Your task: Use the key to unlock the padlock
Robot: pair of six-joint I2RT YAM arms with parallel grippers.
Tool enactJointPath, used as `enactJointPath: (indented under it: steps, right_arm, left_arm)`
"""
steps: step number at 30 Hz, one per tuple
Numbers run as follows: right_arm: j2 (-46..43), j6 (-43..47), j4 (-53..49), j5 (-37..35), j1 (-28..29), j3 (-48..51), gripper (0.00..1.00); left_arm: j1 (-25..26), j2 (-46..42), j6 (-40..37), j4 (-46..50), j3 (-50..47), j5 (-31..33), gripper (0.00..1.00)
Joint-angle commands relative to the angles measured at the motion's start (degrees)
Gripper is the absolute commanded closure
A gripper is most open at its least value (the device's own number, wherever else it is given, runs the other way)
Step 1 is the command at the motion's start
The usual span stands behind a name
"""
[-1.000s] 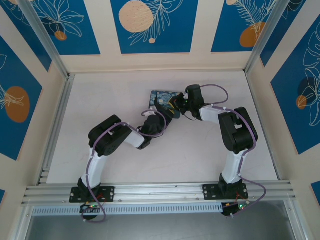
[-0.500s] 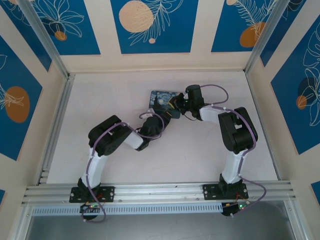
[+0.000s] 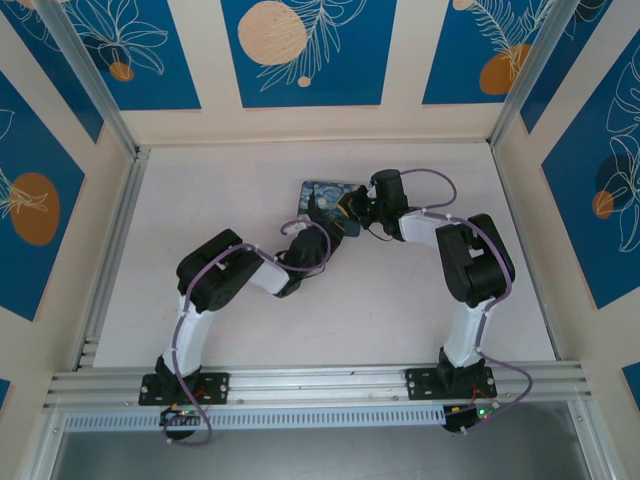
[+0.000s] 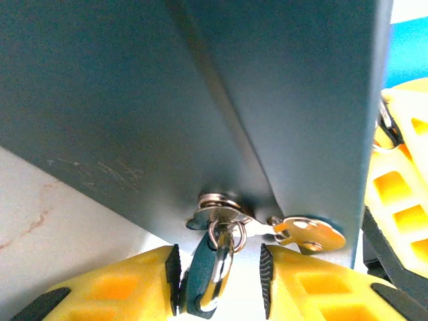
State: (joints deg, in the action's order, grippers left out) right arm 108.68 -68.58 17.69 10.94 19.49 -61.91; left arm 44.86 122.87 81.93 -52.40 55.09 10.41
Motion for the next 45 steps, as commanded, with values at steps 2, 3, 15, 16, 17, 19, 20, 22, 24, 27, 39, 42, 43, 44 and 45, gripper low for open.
enactJointPath:
  steps: [2, 3, 15, 16, 17, 19, 20, 22, 24, 27, 39, 42, 43, 44, 45]
  right_arm:
    - [2.85, -0.33, -5.12, -0.08, 0.29, 1.29, 1.0]
    - [2.85, -0.41, -5.01, -0.13, 0.34, 1.27, 1.0]
    - [1.44, 0.26, -5.74, 2.07, -0.28, -1.94, 1.0]
    - [0.76, 0.41, -5.82, 2.63, -0.4, -2.49, 1.0]
    - [-0.03, 0.67, -6.21, 3.1, -0.44, -2.95, 1.0]
    - [-1.73, 0.9, -6.5, 3.75, -0.65, -3.67, 1.0]
    - [-2.71, 0.99, -6.85, 4.2, -0.7, -4.06, 1.0]
    - [-4.46, 1.15, -7.16, 4.83, -0.98, -4.34, 1.0]
    - [-6.42, 1.09, -7.34, 5.13, -1.15, -4.2, 1.0]
    - [-9.64, 0.66, -6.79, 6.06, -1.43, -2.75, 1.0]
    - [-30.15, -3.93, 0.69, 7.87, -1.39, 22.09, 1.0]
    - [-35.52, -4.95, 1.89, 7.62, -0.78, 29.06, 1.0]
    - [-37.26, -5.45, 2.06, 7.28, -0.42, 31.24, 1.0]
    - [-38.89, -6.07, 2.44, 6.96, -0.03, 33.31, 1.0]
    - [-40.27, -6.88, 2.84, 6.63, 0.32, 35.12, 1.0]
  left_arm:
    - [-1.34, 4.65, -1.95, 14.04, 0.44, 2.63, 0.66]
    - [-1.31, 4.68, -1.9, 14.16, 0.5, 2.72, 0.68]
    - [-4.5, 0.5, -2.06, 11.7, -2.76, -6.36, 1.0]
    - [-5.08, -0.65, -2.17, 12.11, -3.16, -8.69, 1.0]
    - [-5.76, -1.89, -2.37, 13.04, -3.52, -10.86, 1.0]
    - [-6.67, -4.09, -3.0, 14.6, -4.26, -14.12, 1.0]
    - [-7.26, -5.07, -3.39, 15.21, -4.45, -16.18, 1.0]
    - [-8.0, -6.34, -3.89, 17.86, -4.1, -19.84, 1.0]
    - [-8.53, -7.43, -4.05, 17.62, -4.73, -22.11, 1.0]
    - [-8.87, -8.39, -3.98, 18.47, -4.55, -25.67, 1.0]
    - [-9.88, -13.77, -3.55, 19.93, -4.9, -33.88, 1.0]
    - [-9.87, -14.49, -2.48, 18.68, -4.93, -35.32, 1.0]
    - [-9.84, -14.7, -2.12, 18.44, -4.91, -35.87, 1.0]
    - [-9.84, -14.93, -1.95, 17.79, -5.06, -36.26, 1.0]
    - [-9.87, -15.1, -1.87, 17.29, -4.95, -36.97, 1.0]
